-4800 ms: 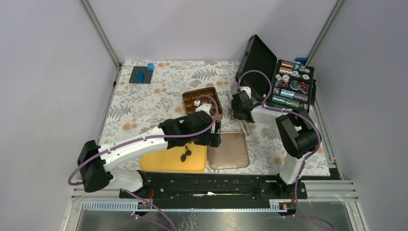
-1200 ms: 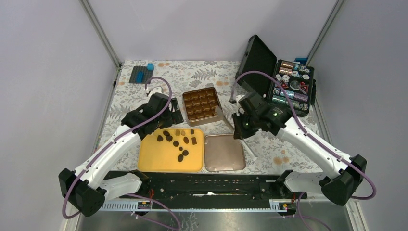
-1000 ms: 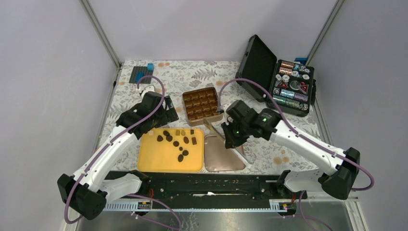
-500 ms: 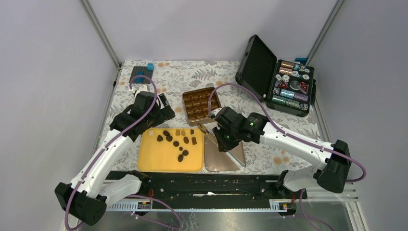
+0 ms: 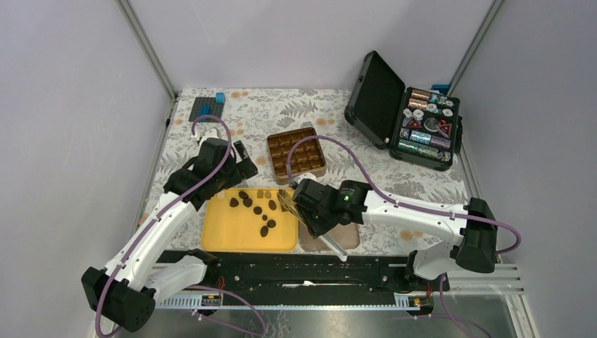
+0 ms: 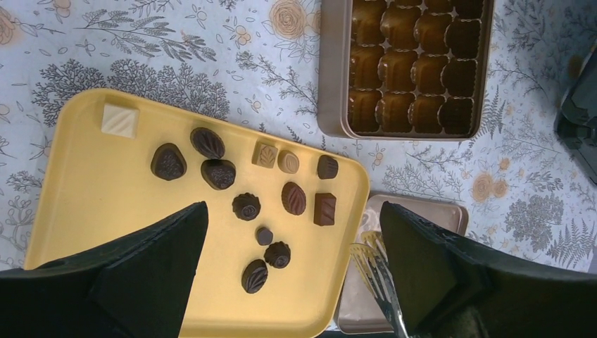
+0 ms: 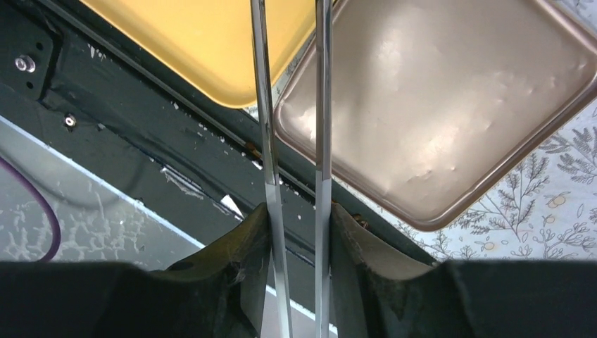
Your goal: Pack the chocolate
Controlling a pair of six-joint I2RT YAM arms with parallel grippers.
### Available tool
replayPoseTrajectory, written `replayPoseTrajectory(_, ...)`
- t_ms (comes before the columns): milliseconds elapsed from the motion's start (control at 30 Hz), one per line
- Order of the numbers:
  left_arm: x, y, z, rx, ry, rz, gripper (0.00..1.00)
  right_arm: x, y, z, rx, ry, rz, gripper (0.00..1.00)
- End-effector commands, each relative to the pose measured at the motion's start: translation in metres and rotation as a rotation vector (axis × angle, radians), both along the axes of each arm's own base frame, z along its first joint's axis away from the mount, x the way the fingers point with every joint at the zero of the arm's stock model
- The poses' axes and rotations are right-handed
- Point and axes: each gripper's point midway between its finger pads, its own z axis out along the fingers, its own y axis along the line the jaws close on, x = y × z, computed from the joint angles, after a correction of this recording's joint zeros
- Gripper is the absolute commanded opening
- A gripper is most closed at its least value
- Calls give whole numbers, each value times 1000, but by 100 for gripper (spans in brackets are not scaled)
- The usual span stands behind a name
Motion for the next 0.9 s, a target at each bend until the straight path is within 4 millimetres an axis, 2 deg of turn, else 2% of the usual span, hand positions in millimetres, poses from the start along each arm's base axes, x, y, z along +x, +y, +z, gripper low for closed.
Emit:
replayPoseTrajectory(0, 9, -6, 3, -28, -36, -14, 99, 22, 14, 10, 37, -114, -65, 42)
replayPoseTrajectory(100, 9, -7, 0, -24, -28, -20, 99, 30, 12, 2, -12, -144, -92, 44)
replayPoseTrajectory(233, 9, -3, 9, -21, -57, -8, 99, 26, 19, -6, -29, -137, -86, 52)
replayPoseTrajectory(467, 6, 2, 7, -8, -65, 0, 99, 19, 34, -10, 10, -135, -75, 52)
replayPoseTrajectory(667, 3, 4, 9, -10, -81, 2, 99, 17, 36, -12, -14, -163, -73, 52)
replayPoseTrajectory(867, 1, 5, 9, -12, -87, -1, 99, 26, 32, -21, -89, -232, -88, 52)
